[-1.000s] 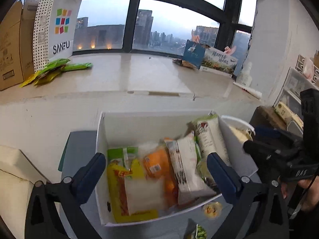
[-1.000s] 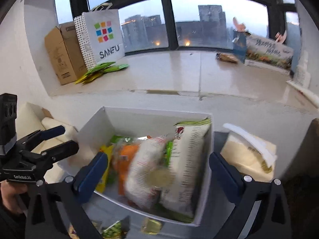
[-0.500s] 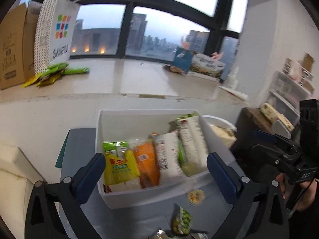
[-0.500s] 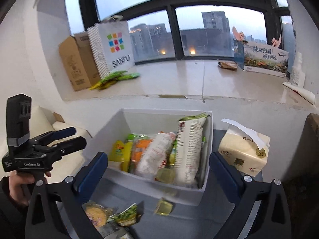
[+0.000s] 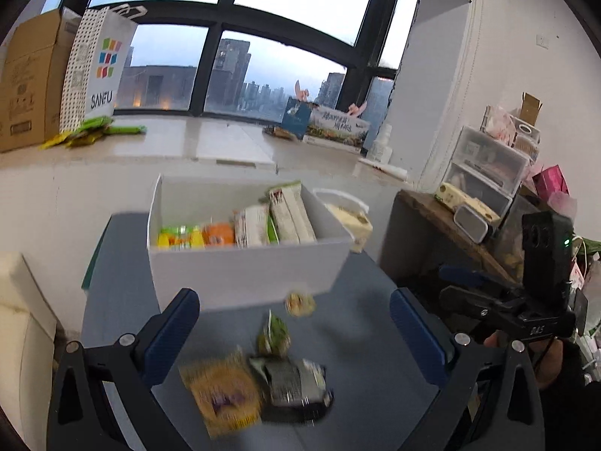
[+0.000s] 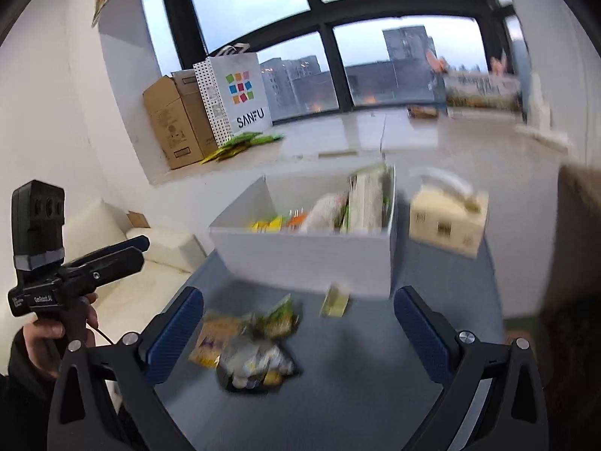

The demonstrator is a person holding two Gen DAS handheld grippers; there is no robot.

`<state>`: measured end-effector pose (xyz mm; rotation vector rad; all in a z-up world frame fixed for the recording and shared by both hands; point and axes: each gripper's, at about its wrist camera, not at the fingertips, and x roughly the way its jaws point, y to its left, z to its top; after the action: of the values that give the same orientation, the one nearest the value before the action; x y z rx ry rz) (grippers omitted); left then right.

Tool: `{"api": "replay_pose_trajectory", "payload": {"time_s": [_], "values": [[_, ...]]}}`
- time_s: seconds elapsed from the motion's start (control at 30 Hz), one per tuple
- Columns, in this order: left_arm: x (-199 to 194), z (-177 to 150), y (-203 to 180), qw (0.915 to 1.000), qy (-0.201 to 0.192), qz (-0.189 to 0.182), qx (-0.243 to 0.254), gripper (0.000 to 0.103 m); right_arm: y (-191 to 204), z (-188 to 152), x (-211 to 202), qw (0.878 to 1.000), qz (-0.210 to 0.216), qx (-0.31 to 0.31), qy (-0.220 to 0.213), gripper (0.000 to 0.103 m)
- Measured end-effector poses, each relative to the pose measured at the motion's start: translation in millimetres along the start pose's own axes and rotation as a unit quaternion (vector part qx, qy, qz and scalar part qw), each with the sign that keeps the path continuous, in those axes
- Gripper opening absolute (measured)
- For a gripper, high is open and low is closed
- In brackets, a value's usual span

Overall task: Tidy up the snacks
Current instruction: 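Grasp the second jelly cup with the right gripper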

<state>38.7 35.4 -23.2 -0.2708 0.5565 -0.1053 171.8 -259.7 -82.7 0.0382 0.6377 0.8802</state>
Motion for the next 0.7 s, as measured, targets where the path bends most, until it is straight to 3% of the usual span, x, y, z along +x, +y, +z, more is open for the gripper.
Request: {"api": "replay_pose_trajectory", "payload": {"time_s": [0.2, 0.43, 0.7], "values": [[-15, -24, 3, 0.9992, 0.007, 0.019, -0.036, 0.103, 0, -45, 11, 0.999, 0.033, 0.005, 0.025, 0.103], [-18, -31, 14, 0.998, 0.01, 0.034, -0.052, 0.103, -7, -45, 29, 0.998, 0.035, 0.025, 0.041, 0.103], [-21, -37, 23, 0.9973, 0.013, 0.041, -0.059, 0.103, -27, -26, 68, 0.997, -0.025, 0.033, 0.069, 0.103]]}}
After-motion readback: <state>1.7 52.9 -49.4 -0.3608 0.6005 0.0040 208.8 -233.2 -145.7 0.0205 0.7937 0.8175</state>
